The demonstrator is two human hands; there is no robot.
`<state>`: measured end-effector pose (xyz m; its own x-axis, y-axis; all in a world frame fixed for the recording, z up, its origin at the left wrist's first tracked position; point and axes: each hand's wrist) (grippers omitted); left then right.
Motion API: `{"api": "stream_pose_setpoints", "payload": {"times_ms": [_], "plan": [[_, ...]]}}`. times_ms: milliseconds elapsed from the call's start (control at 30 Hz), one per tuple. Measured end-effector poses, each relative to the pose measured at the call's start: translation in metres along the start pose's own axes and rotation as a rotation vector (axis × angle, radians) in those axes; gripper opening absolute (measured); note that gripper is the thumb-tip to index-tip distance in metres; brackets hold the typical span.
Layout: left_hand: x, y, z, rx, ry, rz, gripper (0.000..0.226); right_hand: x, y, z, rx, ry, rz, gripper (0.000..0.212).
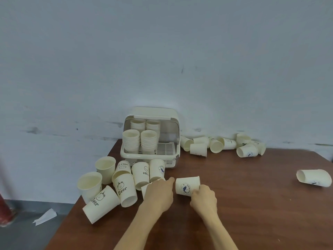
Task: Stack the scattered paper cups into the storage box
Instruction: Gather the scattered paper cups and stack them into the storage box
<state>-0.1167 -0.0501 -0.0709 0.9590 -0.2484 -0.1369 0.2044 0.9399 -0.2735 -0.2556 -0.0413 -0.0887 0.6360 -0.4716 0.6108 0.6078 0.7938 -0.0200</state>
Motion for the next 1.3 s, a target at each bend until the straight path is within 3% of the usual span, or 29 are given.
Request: {"api": "stream_pose_setpoints", "payload": {"times_ms": [167, 333, 633, 1033, 1200, 1300], "plan": [[-0.007, -0.002, 0.0, 0.012, -0.117, -0.056, 0.026, -0.001, 0.002, 0.005, -0.041, 0.0, 0.076, 0.021], [-0.014, -0.001, 0.005, 0.026, -0.247, -0.152, 0.026, 0.0, 0.006, 0.016, -0.091, 0.039, 0.191, 0.015], [-0.023, 0.002, 0.018, 0.037, -0.338, -0.245, 0.025, 0.011, 0.005, 0.029, -0.139, 0.031, 0.277, 0.031], [0.007, 0.006, 0.055, -0.222, -0.048, 0.012, 0.018, 0.057, -0.014, 0.024, -0.242, 0.065, 0.542, 0.023], [0.028, 0.01, 0.065, -0.34, 0.016, 0.102, 0.025, 0.097, -0.026, 0.016, -0.289, 0.036, 0.691, 0.022], [0.036, 0.016, 0.07, -0.352, 0.08, 0.148, 0.016, 0.132, -0.039, 0.011, -0.342, -0.005, 0.804, 0.023]]}}
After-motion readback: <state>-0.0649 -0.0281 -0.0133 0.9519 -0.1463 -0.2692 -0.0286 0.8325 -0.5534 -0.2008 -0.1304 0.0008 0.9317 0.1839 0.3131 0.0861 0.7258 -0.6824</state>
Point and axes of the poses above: each hand's wrist, its own y-axis away from the middle knuckle, its own z-axis out of the back of the hand, x = y × z, and after that the axes turned 15 degrees about -x, right-handed
